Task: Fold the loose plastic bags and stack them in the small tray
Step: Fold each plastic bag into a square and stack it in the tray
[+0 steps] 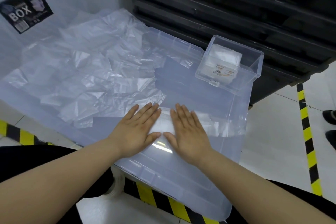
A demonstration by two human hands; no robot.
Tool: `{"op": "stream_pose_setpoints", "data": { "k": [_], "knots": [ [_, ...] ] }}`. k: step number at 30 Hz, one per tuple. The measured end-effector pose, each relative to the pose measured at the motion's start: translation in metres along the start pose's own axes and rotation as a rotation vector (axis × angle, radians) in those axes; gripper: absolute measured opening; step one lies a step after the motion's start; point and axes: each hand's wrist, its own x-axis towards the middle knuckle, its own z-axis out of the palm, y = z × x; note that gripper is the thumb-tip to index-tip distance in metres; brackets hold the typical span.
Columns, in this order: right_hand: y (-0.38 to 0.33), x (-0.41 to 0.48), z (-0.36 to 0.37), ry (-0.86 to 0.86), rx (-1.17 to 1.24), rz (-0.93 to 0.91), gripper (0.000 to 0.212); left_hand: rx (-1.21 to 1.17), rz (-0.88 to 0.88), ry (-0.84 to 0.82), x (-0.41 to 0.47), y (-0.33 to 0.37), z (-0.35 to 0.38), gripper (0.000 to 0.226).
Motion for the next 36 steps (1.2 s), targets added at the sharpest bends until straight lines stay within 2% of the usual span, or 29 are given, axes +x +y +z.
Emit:
{"op": "stream_pose_setpoints", "data": {
  "k": [2, 3, 5, 7, 8, 10, 11, 12, 13, 14, 16, 18, 22, 26, 27, 30, 33, 36],
  "knots": [
    [0.011, -0.006, -0.001, -0.022, -0.038, 0.08, 0.093, 0.007, -0.026, 0.026, 0.002, 0.001, -0.003, 0.095],
    [0.017, -0.01, -0.003, -0.053, -0.034, 0.081, 0.107, 0.015, -0.01, 0.049, 0.001, 0.0, -0.001, 0.101],
    [0.031, -0.017, -0.008, -0.056, -0.035, 0.094, 0.131, -0.043, -0.023, -0.074, -0.002, -0.001, -0.007, 0.105],
    [0.037, -0.022, -0.022, 0.0, 0.028, 0.146, 0.133, -0.081, -0.028, -0.108, 0.0, -0.003, -0.01, 0.117],
    [0.038, -0.02, -0.026, 0.09, 0.061, 0.155, 0.119, -0.117, -0.052, -0.088, 0.0, -0.005, -0.009, 0.123],
    [0.04, -0.012, -0.031, 0.308, 0.05, 0.107, 0.061, -0.218, -0.073, -0.005, 0.0, -0.01, -0.007, 0.12],
    [0.037, -0.006, -0.035, 0.398, 0.02, 0.075, 0.038, -0.205, -0.011, 0.02, 0.0, -0.011, -0.009, 0.108],
    [0.035, 0.002, -0.036, 0.425, 0.004, 0.021, 0.026, -0.192, 0.015, 0.027, 0.0, -0.01, -0.016, 0.088],
    [0.03, 0.01, -0.041, 0.337, 0.008, 0.001, 0.028, -0.182, 0.003, 0.047, 0.001, -0.01, -0.017, 0.074],
    [0.024, 0.015, -0.046, 0.233, 0.002, -0.004, 0.037, -0.196, -0.016, 0.041, 0.003, -0.01, -0.019, 0.073],
    [0.02, 0.024, -0.047, 0.086, 0.01, -0.016, 0.049, -0.268, -0.058, 0.032, 0.003, -0.007, -0.019, 0.091],
    [0.019, 0.031, -0.049, 0.048, 0.011, 0.001, 0.05, -0.312, -0.105, 0.018, 0.002, -0.008, -0.019, 0.098],
    [0.017, 0.04, -0.054, -0.063, 0.091, 0.053, 0.034, -0.366, -0.141, 0.018, 0.001, -0.011, -0.024, 0.105],
    [0.015, 0.039, -0.057, -0.203, 0.122, -0.012, 0.012, -0.392, -0.212, -0.014, 0.002, -0.014, -0.03, 0.116],
    [0.016, 0.038, -0.057, -0.219, 0.144, -0.044, 0.006, -0.422, -0.224, -0.005, 0.002, -0.015, -0.031, 0.116],
    [0.021, 0.034, -0.061, -0.265, 0.263, -0.127, 0.011, -0.527, -0.262, 0.039, 0.003, -0.017, -0.035, 0.105],
    [0.027, 0.029, -0.074, -0.272, 0.554, -0.137, 0.024, -0.655, -0.332, 0.198, 0.004, -0.018, -0.039, 0.089],
    [0.028, 0.029, -0.084, -0.16, 0.855, -0.08, 0.028, -0.964, -0.453, 0.373, 0.007, -0.016, -0.043, 0.089]
  ]
}}
